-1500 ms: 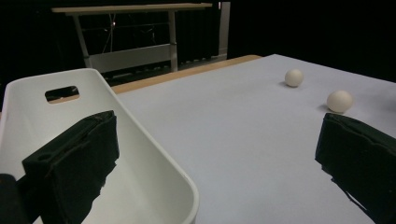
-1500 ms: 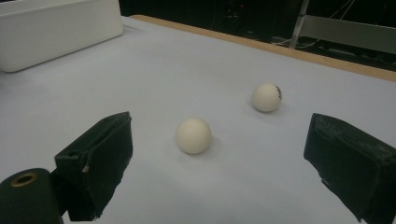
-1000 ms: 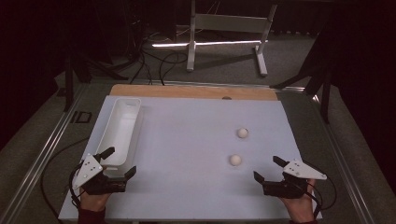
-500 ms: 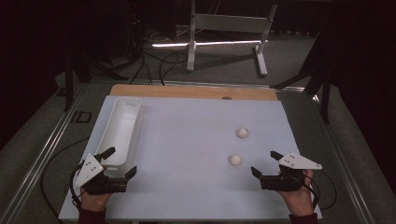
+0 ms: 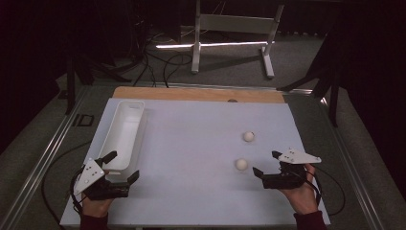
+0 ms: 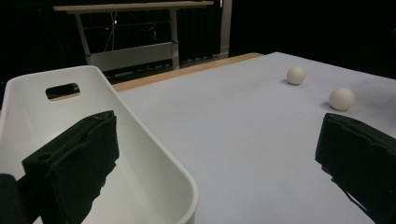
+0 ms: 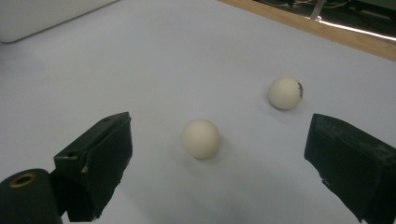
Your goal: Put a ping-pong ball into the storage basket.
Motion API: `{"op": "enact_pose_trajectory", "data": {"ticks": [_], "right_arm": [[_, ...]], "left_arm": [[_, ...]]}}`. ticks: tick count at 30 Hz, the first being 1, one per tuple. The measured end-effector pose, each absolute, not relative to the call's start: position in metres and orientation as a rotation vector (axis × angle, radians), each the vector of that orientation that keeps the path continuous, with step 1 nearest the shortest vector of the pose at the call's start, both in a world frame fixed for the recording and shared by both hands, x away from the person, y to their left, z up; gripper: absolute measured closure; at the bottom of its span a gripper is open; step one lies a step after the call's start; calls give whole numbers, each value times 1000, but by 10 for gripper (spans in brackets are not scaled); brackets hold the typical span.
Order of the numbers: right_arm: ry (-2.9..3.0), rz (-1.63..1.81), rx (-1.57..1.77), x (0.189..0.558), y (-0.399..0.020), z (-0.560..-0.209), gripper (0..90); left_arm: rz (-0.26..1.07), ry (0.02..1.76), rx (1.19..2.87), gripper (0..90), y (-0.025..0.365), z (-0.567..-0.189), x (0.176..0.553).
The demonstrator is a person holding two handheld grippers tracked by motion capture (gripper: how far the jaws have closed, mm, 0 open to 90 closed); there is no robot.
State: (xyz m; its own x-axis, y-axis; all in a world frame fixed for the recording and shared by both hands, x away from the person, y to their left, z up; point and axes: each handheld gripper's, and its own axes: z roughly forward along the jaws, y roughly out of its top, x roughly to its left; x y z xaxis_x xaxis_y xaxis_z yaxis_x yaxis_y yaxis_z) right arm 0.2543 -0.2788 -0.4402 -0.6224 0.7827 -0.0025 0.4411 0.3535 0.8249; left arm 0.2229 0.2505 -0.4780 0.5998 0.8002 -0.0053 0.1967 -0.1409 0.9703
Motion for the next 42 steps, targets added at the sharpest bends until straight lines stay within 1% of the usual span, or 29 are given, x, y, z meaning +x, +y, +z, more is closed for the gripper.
{"op": "enact_pose_trajectory", "data": {"ticks": [24, 42], "right_arm": [[2276, 1124, 1086, 272, -271, -435, 76], [2357, 1032, 1086, 284, -259, -439, 77]], "left_arm": [[644, 836, 1667, 3, 250, -478, 223], [644, 835, 1668, 3, 250, -479, 224]]}}
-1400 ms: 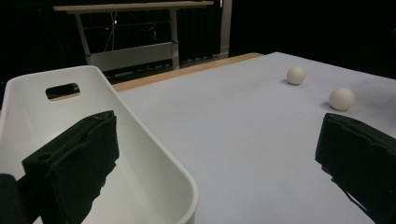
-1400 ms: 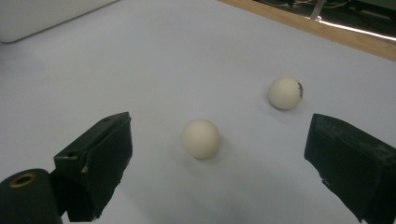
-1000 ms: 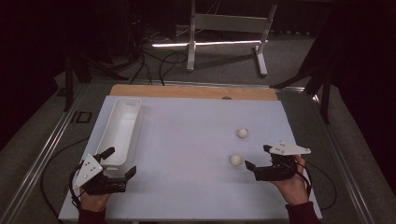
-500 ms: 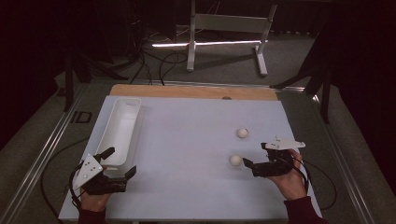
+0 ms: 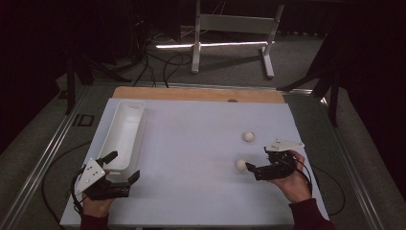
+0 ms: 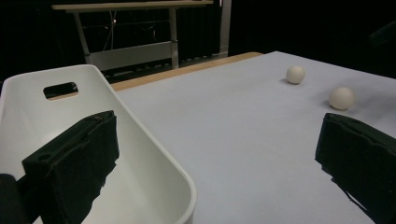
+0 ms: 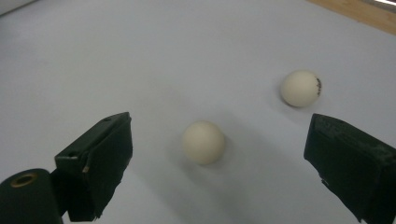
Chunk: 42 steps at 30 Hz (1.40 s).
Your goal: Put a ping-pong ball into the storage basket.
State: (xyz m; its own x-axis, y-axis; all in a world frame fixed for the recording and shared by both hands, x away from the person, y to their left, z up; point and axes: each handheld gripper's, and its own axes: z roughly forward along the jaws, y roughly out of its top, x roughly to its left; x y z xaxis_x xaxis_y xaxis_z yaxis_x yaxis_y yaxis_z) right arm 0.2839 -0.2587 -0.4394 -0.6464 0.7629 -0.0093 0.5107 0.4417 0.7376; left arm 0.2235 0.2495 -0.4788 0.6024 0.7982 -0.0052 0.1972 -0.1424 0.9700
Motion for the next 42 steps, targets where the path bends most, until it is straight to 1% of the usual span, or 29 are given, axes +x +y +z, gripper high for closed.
{"op": "enact_pose_trajectory", "data": {"ticks": [42], "right_arm": [[2500, 878, 1065, 305, -242, -461, 79]], "left_arm": [[642, 855, 1676, 3, 249, -478, 224]]}}
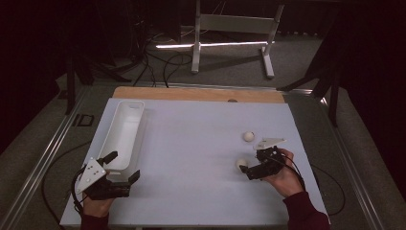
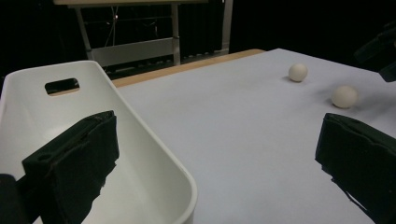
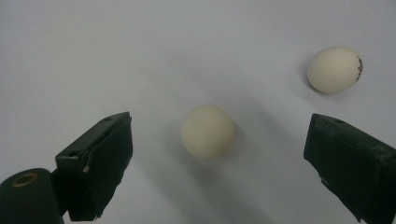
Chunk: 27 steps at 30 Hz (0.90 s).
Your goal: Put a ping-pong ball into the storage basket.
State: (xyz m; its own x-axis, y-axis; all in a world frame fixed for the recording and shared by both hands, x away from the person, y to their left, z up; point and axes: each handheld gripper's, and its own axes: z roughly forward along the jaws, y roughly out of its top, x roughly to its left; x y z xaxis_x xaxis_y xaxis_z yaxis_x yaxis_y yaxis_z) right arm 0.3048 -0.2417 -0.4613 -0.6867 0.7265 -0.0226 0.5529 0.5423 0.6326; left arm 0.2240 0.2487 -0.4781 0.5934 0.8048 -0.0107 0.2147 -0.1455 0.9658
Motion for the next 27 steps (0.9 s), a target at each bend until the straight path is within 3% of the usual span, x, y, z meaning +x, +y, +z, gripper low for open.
{"op": "enact_pose_trajectory", "data": {"ticks": [27], "right_arm": [[2598, 743, 1011, 317, -224, -470, 83]], "left_arm": [[640, 859, 1674, 3, 249, -478, 224]]}}
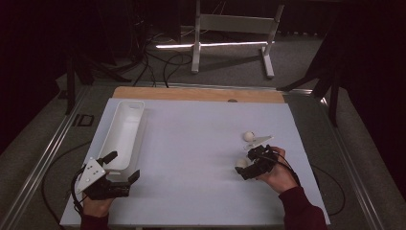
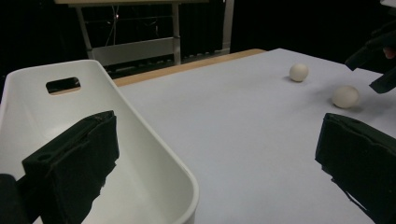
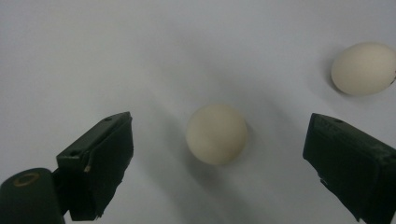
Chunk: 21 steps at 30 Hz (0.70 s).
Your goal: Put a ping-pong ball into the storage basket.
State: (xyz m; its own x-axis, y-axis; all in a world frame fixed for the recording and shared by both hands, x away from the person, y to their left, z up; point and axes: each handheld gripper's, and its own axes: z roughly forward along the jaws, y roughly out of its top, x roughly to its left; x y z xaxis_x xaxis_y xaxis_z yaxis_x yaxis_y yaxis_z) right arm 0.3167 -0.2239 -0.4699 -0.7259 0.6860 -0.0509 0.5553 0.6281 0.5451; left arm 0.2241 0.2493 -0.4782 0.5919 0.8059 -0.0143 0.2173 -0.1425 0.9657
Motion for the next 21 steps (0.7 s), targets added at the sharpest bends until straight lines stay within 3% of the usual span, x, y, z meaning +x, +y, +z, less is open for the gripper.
{"op": "enact_pose_trajectory", "data": {"ticks": [21], "right_arm": [[2649, 675, 1023, 329, -215, -489, 115]], "left_arm": [[642, 860, 1675, 3, 250, -478, 224]]}}
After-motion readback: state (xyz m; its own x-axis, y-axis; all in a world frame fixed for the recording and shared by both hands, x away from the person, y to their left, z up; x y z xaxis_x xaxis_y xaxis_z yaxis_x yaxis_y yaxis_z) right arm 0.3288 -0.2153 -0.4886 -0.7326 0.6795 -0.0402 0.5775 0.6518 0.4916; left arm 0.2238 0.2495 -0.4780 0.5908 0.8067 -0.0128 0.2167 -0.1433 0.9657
